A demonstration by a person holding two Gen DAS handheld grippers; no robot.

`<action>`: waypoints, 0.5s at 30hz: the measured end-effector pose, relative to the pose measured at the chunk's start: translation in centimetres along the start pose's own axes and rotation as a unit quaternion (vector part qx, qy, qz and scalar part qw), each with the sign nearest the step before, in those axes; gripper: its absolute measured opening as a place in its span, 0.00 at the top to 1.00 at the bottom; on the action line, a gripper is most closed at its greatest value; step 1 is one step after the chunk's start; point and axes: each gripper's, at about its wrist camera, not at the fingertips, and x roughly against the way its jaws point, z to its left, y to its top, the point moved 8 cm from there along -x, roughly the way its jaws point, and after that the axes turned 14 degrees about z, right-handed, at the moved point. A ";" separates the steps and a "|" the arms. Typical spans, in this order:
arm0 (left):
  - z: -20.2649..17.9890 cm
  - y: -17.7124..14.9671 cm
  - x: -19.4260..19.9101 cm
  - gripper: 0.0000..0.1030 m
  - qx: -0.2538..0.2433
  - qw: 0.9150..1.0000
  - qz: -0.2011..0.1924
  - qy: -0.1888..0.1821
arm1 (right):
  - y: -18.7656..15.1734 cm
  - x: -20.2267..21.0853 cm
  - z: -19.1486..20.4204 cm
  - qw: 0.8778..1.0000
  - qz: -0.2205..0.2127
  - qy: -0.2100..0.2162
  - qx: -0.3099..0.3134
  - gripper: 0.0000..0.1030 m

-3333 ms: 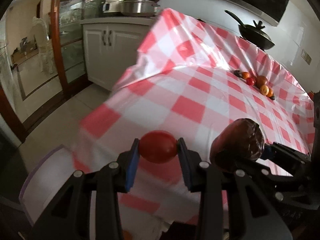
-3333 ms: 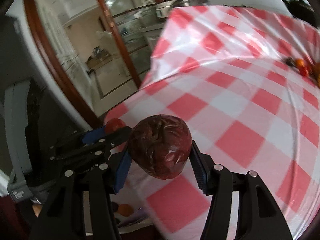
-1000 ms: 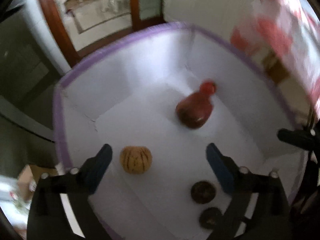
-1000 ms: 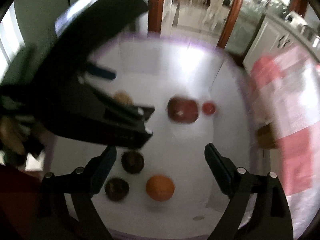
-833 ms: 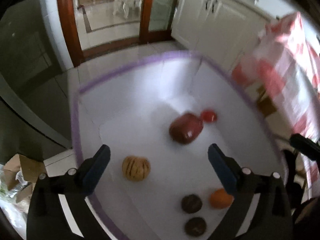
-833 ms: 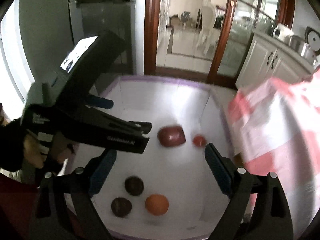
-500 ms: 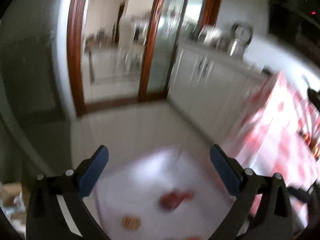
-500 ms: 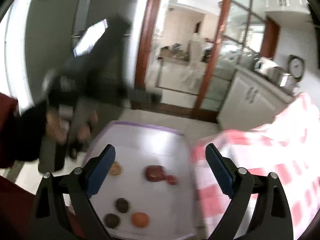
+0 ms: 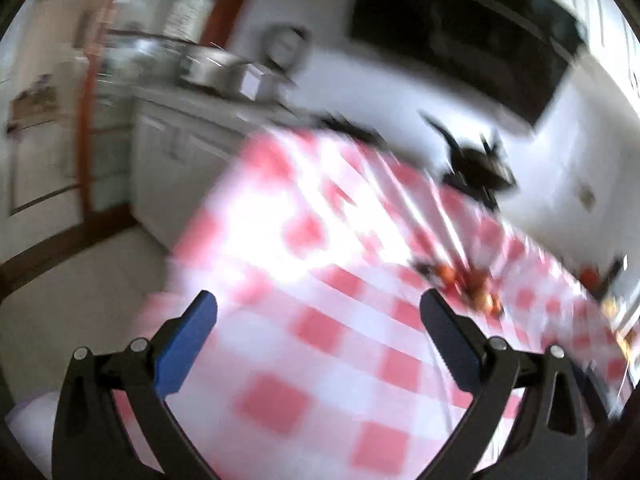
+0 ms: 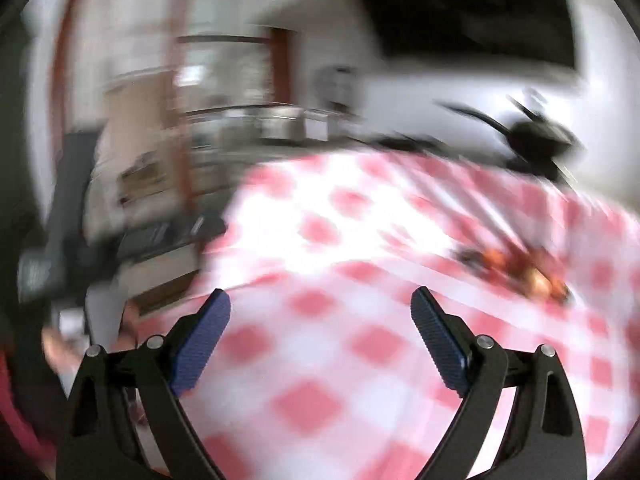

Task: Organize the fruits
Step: 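Swing both open tools back to the fruit cluster on the table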

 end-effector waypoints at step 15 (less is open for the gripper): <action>-11.9 -3.6 -16.8 0.01 -0.028 0.983 0.139 -0.114 | -5.6 -7.9 -35.6 0.896 0.042 -0.058 -0.439 0.21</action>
